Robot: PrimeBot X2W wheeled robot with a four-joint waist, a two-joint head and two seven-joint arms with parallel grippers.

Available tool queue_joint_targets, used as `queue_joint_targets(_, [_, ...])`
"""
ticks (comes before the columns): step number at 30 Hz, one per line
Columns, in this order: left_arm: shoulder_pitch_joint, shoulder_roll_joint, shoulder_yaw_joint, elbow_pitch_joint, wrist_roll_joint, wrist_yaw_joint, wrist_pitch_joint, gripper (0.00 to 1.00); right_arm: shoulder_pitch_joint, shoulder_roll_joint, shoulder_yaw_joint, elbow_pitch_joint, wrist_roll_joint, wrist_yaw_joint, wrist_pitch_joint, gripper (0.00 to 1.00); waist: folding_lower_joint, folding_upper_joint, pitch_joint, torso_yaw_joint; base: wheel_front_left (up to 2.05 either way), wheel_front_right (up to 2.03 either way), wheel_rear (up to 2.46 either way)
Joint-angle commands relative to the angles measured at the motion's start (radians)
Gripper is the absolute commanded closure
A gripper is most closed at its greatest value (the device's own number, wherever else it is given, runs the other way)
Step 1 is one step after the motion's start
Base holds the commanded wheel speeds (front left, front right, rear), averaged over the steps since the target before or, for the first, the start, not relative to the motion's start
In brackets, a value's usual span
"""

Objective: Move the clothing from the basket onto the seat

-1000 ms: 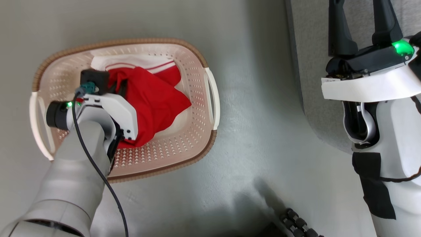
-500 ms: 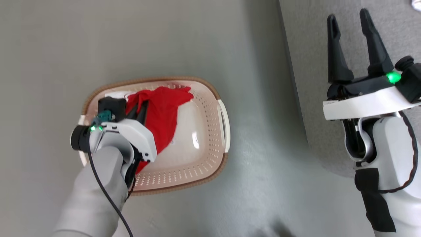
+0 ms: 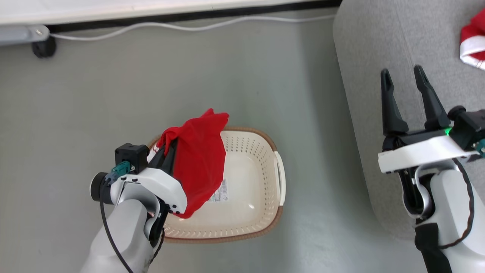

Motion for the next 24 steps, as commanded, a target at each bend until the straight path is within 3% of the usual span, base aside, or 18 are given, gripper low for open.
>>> queue_joint_targets(1, [0.019, 0.016, 0.036, -0.038, 0.006, -0.008, -0.011, 1.0, 0.025, -0.006, 0.009, -0.018, 0.007, 0.003, -0.006, 0.0, 0.0, 0.0, -0.047, 0.027, 0.0, 0.0, 0.0])
queue_joint_targets(9, [0.096, 0.013, 0.082, -0.227, 0.057, -0.019, -0.011, 1.0, 0.118, -0.017, -0.018, 0.012, 0.011, 0.003, -0.006, 0.0, 0.0, 0.0, -0.165, 0.07, 0.0, 0.0, 0.0])
queue_joint_targets(24, [0.071, 0.005, 0.074, -0.548, 0.104, -0.029, -0.011, 1.0, 0.188, -0.007, -0.021, 0.054, 0.01, 0.003, -0.006, 0.0, 0.0, 0.0, -0.253, 0.101, 0.0, 0.0, 0.0])
